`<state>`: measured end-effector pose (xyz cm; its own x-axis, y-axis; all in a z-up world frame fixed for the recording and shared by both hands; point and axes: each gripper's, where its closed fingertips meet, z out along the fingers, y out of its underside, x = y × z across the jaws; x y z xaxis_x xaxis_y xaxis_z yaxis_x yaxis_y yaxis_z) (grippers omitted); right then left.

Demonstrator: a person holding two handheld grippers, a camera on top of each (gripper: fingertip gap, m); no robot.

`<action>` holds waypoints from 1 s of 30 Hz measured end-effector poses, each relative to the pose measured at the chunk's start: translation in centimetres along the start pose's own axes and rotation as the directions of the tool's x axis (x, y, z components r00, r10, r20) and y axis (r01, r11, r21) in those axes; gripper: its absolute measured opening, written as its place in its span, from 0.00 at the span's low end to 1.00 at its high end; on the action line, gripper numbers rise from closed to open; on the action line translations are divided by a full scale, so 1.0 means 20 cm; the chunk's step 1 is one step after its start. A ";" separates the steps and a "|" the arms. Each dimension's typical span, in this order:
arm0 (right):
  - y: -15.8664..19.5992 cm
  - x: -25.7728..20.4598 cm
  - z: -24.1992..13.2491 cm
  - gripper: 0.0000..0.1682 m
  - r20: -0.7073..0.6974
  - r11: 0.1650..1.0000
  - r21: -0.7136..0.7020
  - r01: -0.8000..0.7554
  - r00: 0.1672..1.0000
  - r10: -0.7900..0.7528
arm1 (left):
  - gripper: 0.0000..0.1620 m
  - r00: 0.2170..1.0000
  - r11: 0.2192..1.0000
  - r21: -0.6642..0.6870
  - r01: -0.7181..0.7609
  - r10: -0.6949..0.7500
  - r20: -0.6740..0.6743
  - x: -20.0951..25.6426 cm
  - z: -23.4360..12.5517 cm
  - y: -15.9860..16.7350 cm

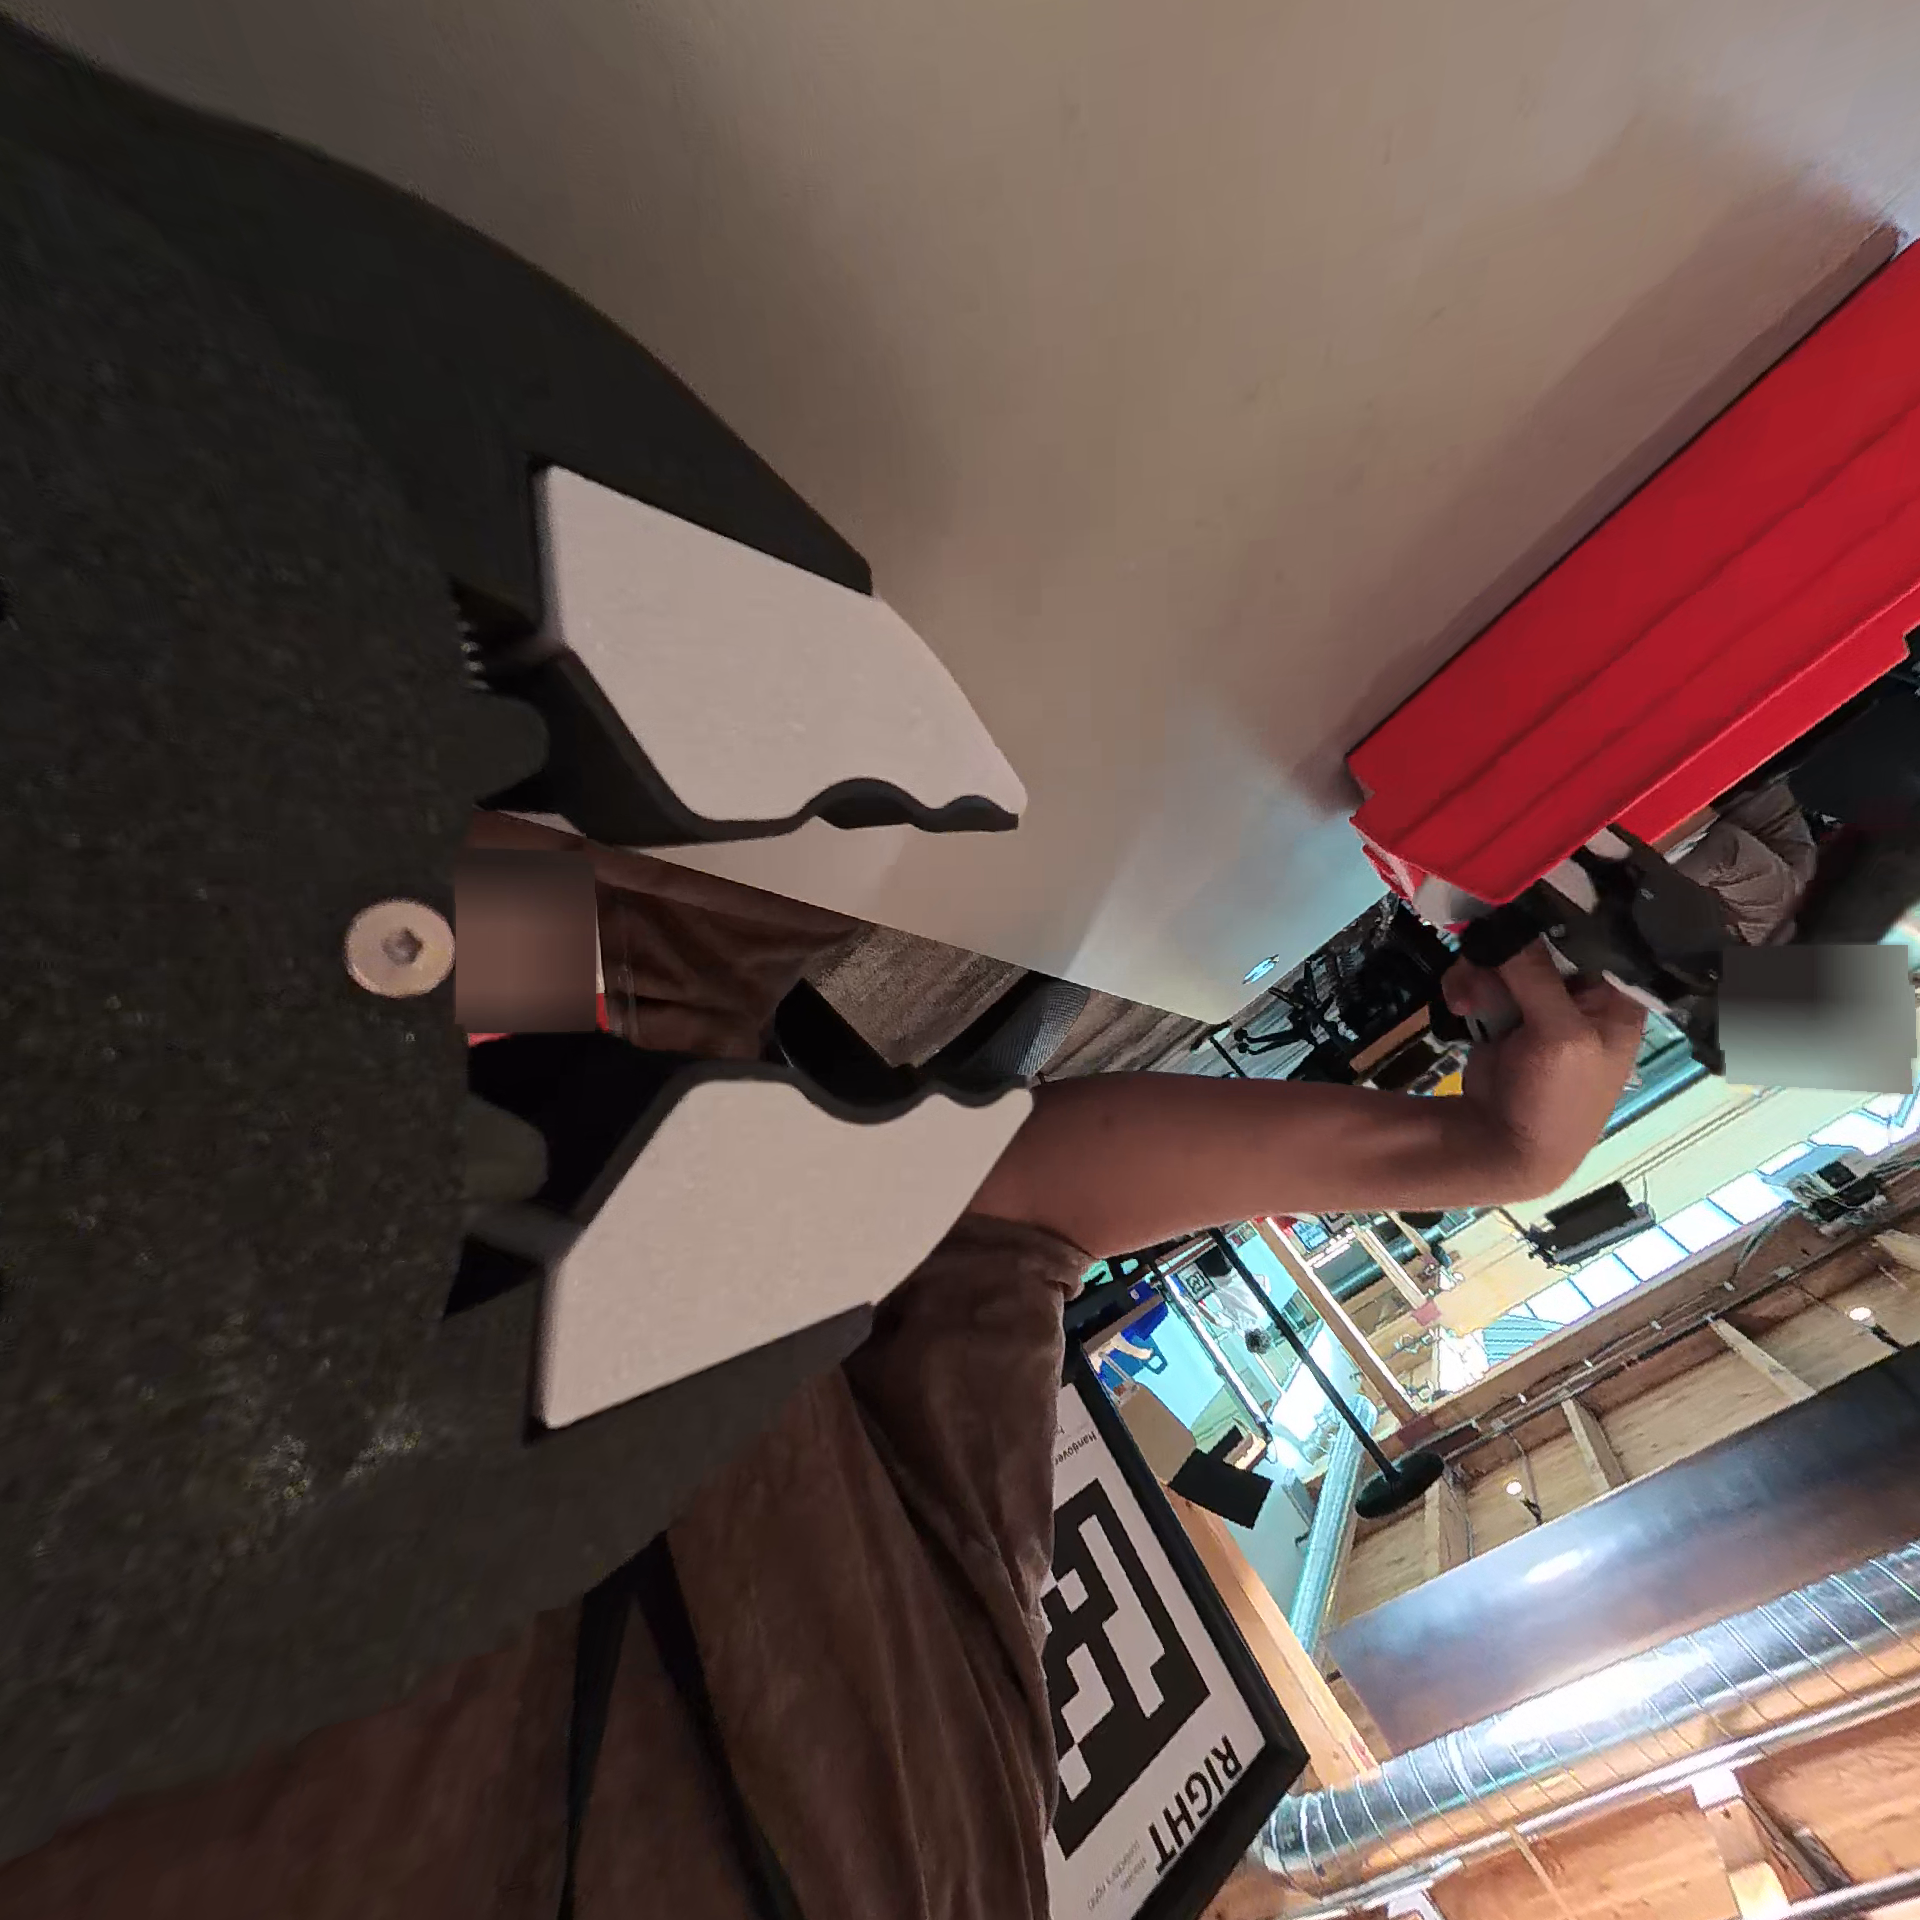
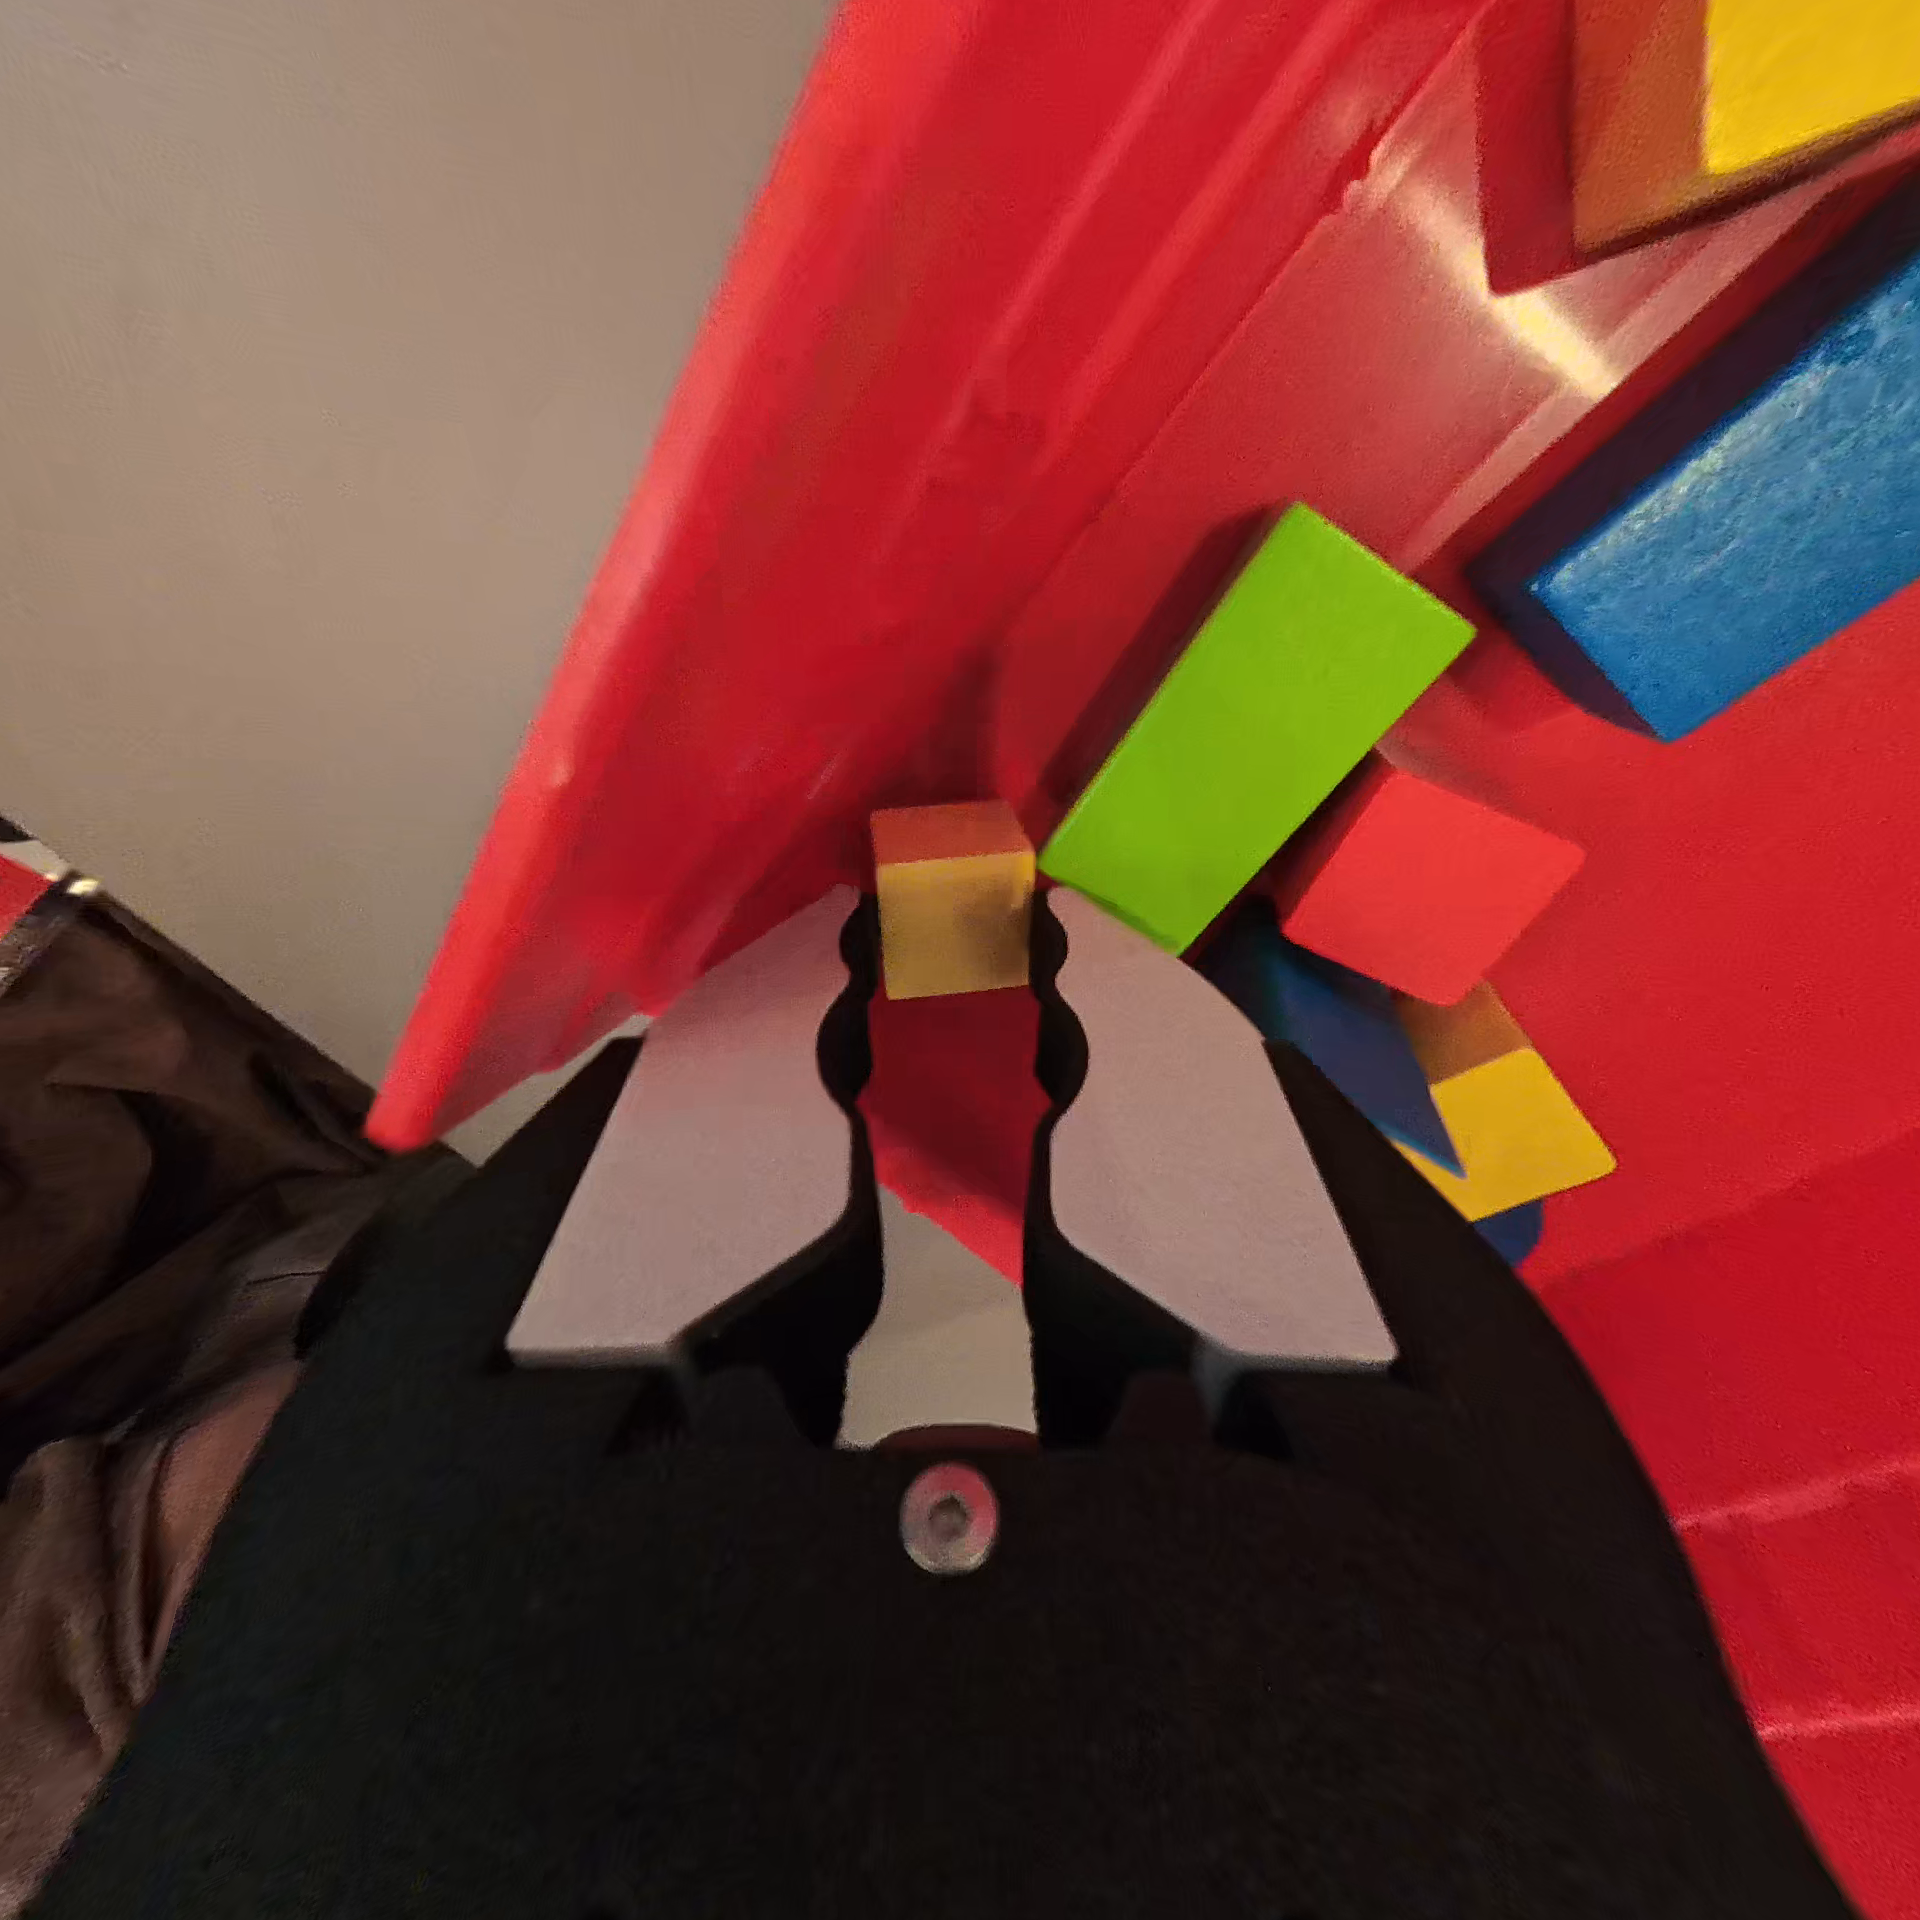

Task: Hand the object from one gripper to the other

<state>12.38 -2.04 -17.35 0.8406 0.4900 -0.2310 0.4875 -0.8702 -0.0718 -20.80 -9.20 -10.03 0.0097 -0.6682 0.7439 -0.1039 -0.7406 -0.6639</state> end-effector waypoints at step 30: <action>0.19 -0.33 -0.41 0.38 -0.125 0.235 0.972 -0.007 0.832 0.541 | 0.31 0.795 0.890 -0.286 -0.355 0.448 0.409 -0.23 -0.08 0.05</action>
<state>10.63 -8.05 -8.09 0.9923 -0.0565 -0.1102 -0.1211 -0.2584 -0.9584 -22.54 -6.76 -14.00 0.3676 -0.8922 0.2625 -0.3805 -0.4018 -0.8329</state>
